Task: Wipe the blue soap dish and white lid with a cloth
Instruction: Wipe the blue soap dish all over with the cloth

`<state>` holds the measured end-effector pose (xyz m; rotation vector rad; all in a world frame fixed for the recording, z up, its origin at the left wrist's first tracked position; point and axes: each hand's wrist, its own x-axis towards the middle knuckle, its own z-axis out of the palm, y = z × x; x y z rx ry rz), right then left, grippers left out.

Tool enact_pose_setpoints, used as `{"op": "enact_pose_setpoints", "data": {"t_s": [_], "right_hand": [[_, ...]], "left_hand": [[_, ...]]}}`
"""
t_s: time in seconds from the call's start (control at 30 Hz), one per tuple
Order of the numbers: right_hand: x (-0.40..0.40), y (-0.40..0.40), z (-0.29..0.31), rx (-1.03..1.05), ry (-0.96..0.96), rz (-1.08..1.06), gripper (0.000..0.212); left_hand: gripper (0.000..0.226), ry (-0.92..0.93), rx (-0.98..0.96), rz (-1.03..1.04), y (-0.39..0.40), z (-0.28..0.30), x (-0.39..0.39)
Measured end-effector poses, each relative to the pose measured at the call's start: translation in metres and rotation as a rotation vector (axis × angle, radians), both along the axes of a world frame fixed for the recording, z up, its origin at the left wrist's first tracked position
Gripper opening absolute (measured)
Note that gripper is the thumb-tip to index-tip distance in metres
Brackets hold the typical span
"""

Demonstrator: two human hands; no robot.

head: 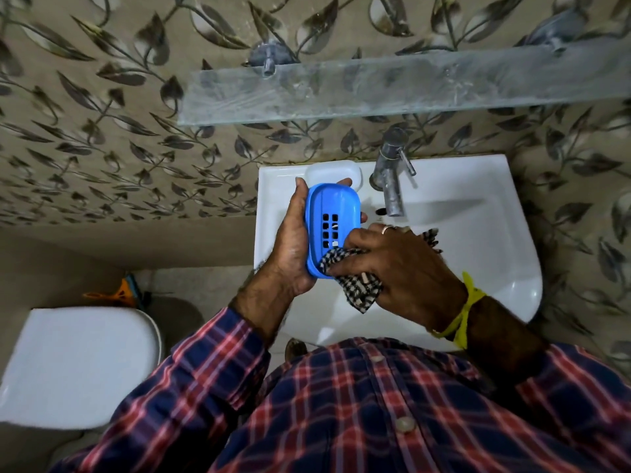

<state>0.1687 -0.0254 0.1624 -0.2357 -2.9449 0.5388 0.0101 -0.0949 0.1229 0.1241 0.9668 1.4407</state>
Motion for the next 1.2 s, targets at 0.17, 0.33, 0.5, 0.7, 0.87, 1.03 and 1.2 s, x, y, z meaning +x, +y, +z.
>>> {"op": "enact_pose_setpoints", "data": {"t_s": [0.17, 0.33, 0.5, 0.7, 0.87, 1.03, 1.2], "right_hand": [[-0.005, 0.009, 0.002, 0.031, 0.021, -0.098, 0.042], [-0.004, 0.003, -0.002, 0.114, 0.026, -0.114, 0.04], [-0.008, 0.001, 0.003, 0.108, 0.053, -0.162, 0.047], [-0.012, 0.0, 0.004, 0.02, 0.097, -0.301, 0.047], [-0.01, 0.001, 0.006, -0.019, 0.138, -0.356, 0.046], [-0.014, -0.009, 0.009, -0.097, 0.166, -0.331, 0.05], [-0.016, -0.004, 0.007, -0.128, 0.189, -0.426, 0.058]], "left_hand": [[0.076, -0.028, -0.047, 0.054, 0.003, 0.001, 0.003], [0.078, 0.012, -0.034, 0.039, 0.002, 0.002, -0.001], [0.077, 0.022, -0.023, 0.069, 0.005, 0.007, 0.003], [0.078, 0.047, -0.044, 0.101, 0.005, 0.008, 0.007], [0.078, 0.059, -0.04, 0.107, 0.002, 0.01, 0.011], [0.075, 0.057, -0.035, 0.133, -0.002, 0.008, 0.025], [0.074, 0.114, -0.04, 0.147, -0.005, 0.011, 0.026]]}}
